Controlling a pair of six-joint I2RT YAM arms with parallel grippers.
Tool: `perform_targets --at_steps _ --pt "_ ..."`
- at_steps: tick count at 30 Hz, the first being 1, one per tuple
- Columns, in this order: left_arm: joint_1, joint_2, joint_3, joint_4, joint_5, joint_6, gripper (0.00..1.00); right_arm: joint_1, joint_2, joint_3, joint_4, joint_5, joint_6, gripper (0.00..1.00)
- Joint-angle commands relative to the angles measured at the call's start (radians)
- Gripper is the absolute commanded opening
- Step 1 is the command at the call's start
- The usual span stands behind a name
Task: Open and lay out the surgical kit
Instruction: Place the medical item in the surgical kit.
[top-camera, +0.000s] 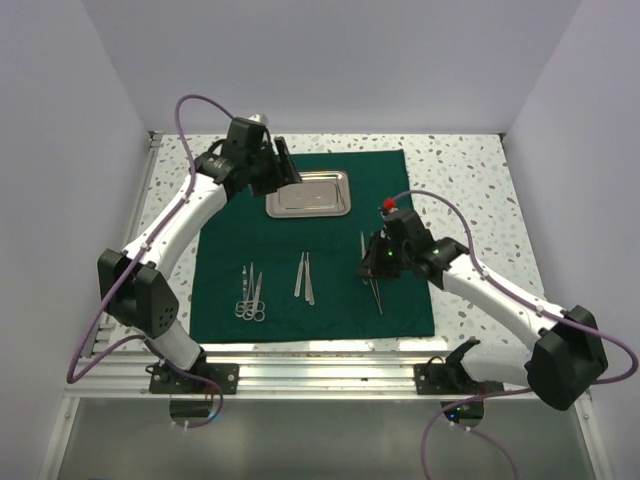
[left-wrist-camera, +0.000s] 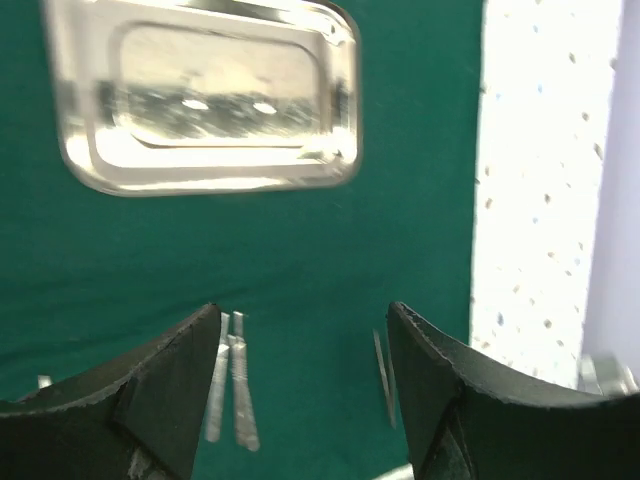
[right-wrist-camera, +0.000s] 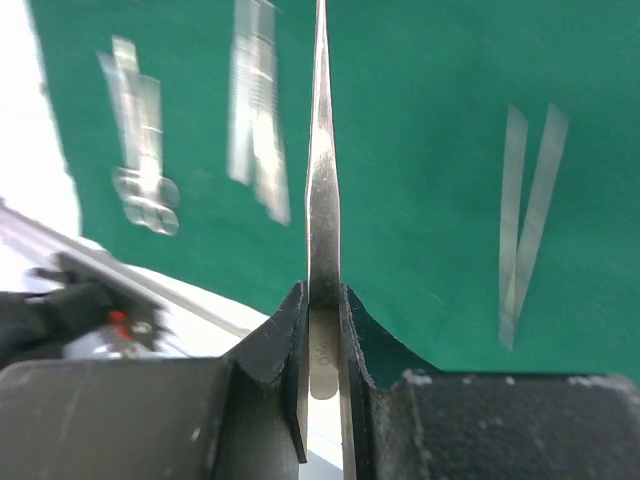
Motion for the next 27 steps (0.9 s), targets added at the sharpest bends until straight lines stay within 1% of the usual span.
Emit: perform_targets --at_steps 1,2,3,7,14,15,17,18,20,21,23,24,27 --pt "0.071 0.036 0.034 -0.023 -0.045 0.057 0.71 0.0 -0.076 -0.102 -0.102 0.092 0.008 0.0" --pt "0.089 0.044 0.037 -0.02 -0.043 0.06 0.7 0.0 -0.108 -0.125 -0.122 0.1 0.016 0.0" --pt "0.096 0.053 0.051 -0.019 -0.043 0.065 0.7 0.0 -0.119 -0.168 -0.128 0.106 0.025 0.0" --pt "0.108 0.107 0.099 -0.022 -0.04 0.079 0.68 0.001 -0.159 -0.246 -0.151 0.086 0.082 0.0" --pt "0.109 0.155 0.148 -0.014 -0.013 0.077 0.65 0.0 -0.147 -0.276 -0.163 0.092 0.088 0.01" --pt "0.109 0.158 0.149 -0.014 -0.01 0.076 0.65 0.0 -0.139 -0.273 -0.163 0.1 0.085 0.06" --pt "0.109 0.165 0.152 -0.014 -0.005 0.077 0.64 0.001 -0.118 -0.267 -0.162 0.123 0.071 0.12" --pt "0.109 0.17 0.154 -0.014 -0.001 0.077 0.64 0.001 -0.109 -0.251 -0.163 0.132 0.058 0.21" --pt "0.109 0.174 0.16 -0.016 0.003 0.079 0.64 0.0 -0.08 -0.23 -0.182 0.163 0.044 0.34" --pt "0.109 0.178 0.162 -0.017 0.001 0.08 0.64 0.001 -0.066 -0.202 -0.191 0.168 0.034 0.47" --pt "0.109 0.184 0.171 -0.019 0.001 0.085 0.64 0.001 -0.034 -0.176 -0.22 0.187 0.011 0.55" --pt "0.109 0.185 0.172 -0.017 0.0 0.086 0.64 0.001 -0.027 -0.153 -0.228 0.206 -0.004 0.62" --pt "0.109 0.202 0.188 -0.013 -0.004 0.093 0.64 0.0 -0.006 -0.116 -0.255 0.233 -0.033 0.65"
